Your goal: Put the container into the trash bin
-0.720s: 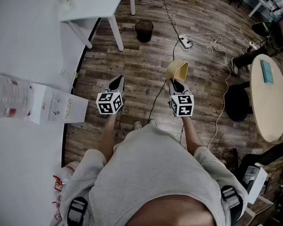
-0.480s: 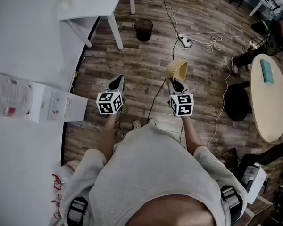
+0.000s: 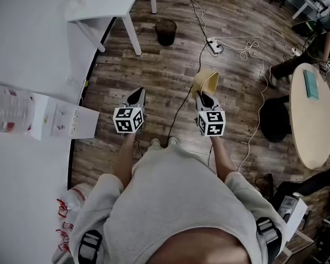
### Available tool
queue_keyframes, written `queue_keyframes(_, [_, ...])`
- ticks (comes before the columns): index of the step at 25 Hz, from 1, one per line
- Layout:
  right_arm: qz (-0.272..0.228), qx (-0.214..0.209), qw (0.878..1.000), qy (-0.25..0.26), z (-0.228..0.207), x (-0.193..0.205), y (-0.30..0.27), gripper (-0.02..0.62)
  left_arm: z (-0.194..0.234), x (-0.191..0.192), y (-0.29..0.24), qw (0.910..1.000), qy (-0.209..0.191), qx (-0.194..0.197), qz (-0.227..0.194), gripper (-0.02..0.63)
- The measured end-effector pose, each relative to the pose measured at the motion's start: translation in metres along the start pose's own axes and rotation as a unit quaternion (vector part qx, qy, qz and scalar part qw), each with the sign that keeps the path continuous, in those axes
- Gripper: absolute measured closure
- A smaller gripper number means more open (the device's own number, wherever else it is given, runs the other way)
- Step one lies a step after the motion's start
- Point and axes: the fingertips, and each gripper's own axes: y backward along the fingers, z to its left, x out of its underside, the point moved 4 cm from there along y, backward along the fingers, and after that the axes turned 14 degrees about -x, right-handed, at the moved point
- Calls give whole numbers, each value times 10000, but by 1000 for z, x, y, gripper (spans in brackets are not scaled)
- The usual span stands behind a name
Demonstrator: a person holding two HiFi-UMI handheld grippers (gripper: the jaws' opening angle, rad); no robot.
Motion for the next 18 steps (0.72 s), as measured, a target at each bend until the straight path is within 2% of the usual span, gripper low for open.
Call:
queue_keyframes(9, [33,-96,9999,23,-23,0,-2,565,-16,-5,-15,10000,-56,-45,31,597])
queue_keyframes(18, [70,-143,9999,10,-35,1,-25,565,-5,-5,-36,9999,-16,-87,50,597])
